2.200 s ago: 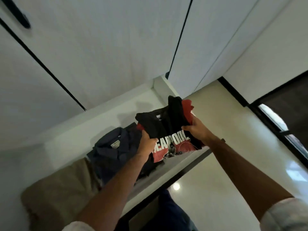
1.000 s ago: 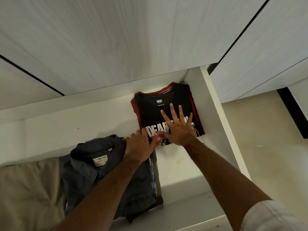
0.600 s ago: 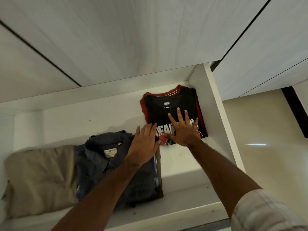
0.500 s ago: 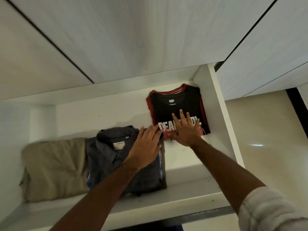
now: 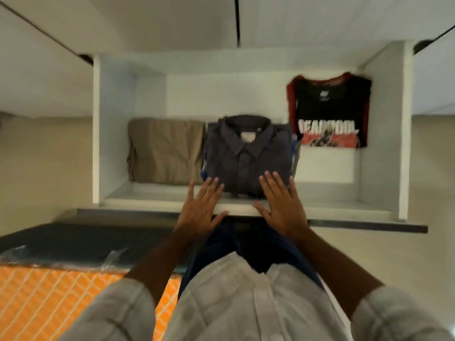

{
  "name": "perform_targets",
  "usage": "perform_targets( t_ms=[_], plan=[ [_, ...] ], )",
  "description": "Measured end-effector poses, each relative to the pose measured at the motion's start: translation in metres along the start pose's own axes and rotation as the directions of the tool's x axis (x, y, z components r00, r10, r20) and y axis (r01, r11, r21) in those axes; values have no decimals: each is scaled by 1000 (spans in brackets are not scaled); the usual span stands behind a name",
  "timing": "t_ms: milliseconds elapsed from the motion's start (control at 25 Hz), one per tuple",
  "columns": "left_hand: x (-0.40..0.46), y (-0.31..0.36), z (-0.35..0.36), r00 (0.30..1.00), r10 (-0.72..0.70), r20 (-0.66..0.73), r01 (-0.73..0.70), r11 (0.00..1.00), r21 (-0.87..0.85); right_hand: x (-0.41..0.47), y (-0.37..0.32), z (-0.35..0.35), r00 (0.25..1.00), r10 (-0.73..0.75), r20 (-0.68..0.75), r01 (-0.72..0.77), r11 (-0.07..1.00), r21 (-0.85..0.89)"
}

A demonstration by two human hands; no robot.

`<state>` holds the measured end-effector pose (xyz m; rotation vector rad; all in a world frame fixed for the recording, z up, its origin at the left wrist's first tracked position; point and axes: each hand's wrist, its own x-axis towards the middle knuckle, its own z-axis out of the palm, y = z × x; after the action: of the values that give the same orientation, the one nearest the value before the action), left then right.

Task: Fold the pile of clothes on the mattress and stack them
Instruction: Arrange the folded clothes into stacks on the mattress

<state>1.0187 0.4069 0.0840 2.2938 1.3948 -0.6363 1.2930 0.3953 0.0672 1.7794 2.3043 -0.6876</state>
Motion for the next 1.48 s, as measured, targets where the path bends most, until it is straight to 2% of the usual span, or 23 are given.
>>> perform_targets(
  t_ms=[120,320,560,640,680,720,760,800,840,880,920,960,1000,1040,1080,1120,1320,1480],
  plan=[
    [5,-10,10,998,21,-61,-20,1000,24,3,4,13,999,8,32,-7,999,-41],
    [22,-16,9,984,50,-169,-50,999,6,21,11,5,1000,-16,7,16,999,-28],
    [90,-47,-36,959,53,-277,-39,998,56,93,35,-38,992,-9,-126,6,1000,-22],
    [116,-57,-59,948,47,-315,-21,996,84,124,43,-59,983,28,-181,-39,997,-59],
    [127,-58,-68,927,11,-376,19,997,76,136,47,-69,967,85,-241,-104,993,-64],
    [134,-55,-76,882,-89,-463,105,994,7,143,47,-78,930,177,-321,-195,980,-24],
    [135,-46,-76,794,-266,-547,200,964,-178,143,40,-80,859,318,-401,-299,948,111],
    [134,-35,-77,656,-502,-564,245,848,-469,143,28,-82,741,490,-459,-360,867,345],
    [130,-21,-75,512,-746,-427,210,590,-779,136,12,-80,598,685,-417,-350,691,632],
    [126,-11,-77,419,-895,-154,100,214,-972,131,-6,-80,471,842,-261,-259,415,872],
    [126,-8,-85,421,-895,144,-44,-179,-983,129,-20,-84,418,908,-16,-176,98,979],
    [132,-10,-95,495,-787,367,-164,-500,-851,134,-26,-92,438,870,226,-137,-184,973],
    [140,-18,-106,600,-664,446,-236,-680,-695,143,-28,-102,522,753,400,-83,-422,903],
    [151,-30,-117,708,-563,427,-268,-773,-574,157,-24,-112,625,624,469,27,-618,786],
    [161,-43,-131,778,-501,379,-280,-816,-505,171,-19,-123,732,511,450,133,-755,642],
    [170,-54,-143,809,-480,339,-293,-830,-475,184,-14,-133,784,480,394,212,-803,558],
    [196,-81,-175,864,-429,264,-274,-840,-467,224,6,-160,832,438,341,199,-809,554],
    [226,-107,-200,880,-427,208,-229,-765,-603,261,24,-180,835,460,301,169,-736,656]
  ],
)
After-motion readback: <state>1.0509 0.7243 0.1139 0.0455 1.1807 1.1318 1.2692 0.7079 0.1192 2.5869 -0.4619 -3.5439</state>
